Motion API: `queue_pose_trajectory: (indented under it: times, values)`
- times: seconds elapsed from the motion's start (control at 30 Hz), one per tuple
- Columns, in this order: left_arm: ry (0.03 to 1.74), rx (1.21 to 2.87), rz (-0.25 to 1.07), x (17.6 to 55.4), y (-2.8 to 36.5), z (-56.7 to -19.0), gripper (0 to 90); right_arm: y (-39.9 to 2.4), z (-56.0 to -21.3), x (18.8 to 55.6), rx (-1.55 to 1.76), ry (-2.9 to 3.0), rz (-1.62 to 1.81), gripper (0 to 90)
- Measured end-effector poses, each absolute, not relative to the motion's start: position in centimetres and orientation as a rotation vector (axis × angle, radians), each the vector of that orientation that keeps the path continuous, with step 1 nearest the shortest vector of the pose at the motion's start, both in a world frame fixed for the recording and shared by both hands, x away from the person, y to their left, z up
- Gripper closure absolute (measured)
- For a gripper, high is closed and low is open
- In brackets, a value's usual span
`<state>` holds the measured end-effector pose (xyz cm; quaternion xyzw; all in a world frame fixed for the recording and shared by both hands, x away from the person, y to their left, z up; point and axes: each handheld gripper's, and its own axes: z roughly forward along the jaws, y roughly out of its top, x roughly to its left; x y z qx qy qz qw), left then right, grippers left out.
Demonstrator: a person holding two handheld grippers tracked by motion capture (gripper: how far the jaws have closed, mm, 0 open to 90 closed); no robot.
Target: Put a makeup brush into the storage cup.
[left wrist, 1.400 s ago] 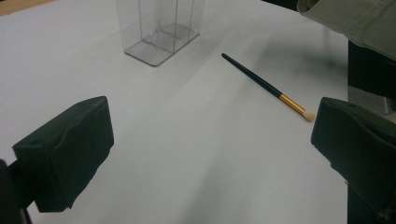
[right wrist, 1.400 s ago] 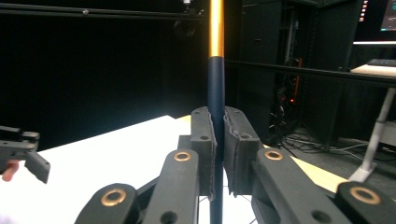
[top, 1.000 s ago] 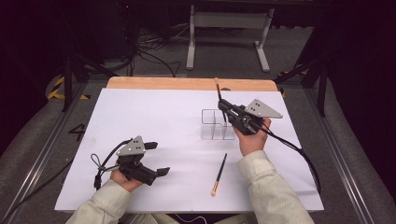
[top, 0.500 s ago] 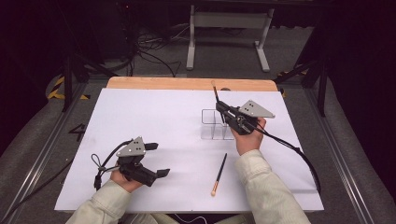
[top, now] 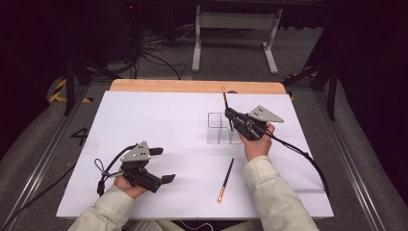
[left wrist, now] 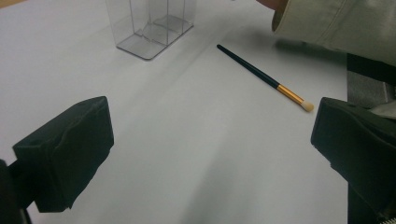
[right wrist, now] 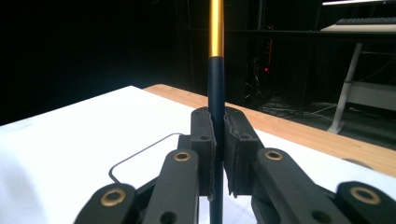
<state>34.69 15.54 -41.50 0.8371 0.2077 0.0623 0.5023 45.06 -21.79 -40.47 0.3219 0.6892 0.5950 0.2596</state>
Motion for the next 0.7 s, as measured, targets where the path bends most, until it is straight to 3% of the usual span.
queue_pose_trajectory:
  times: [0.7]
  values:
    - [0.502, 2.034, 0.152, 34.6, 15.4, -41.5, 0.0, -21.4, -41.7, 44.9, 0.939, 1.948, 1.562, 83.2]
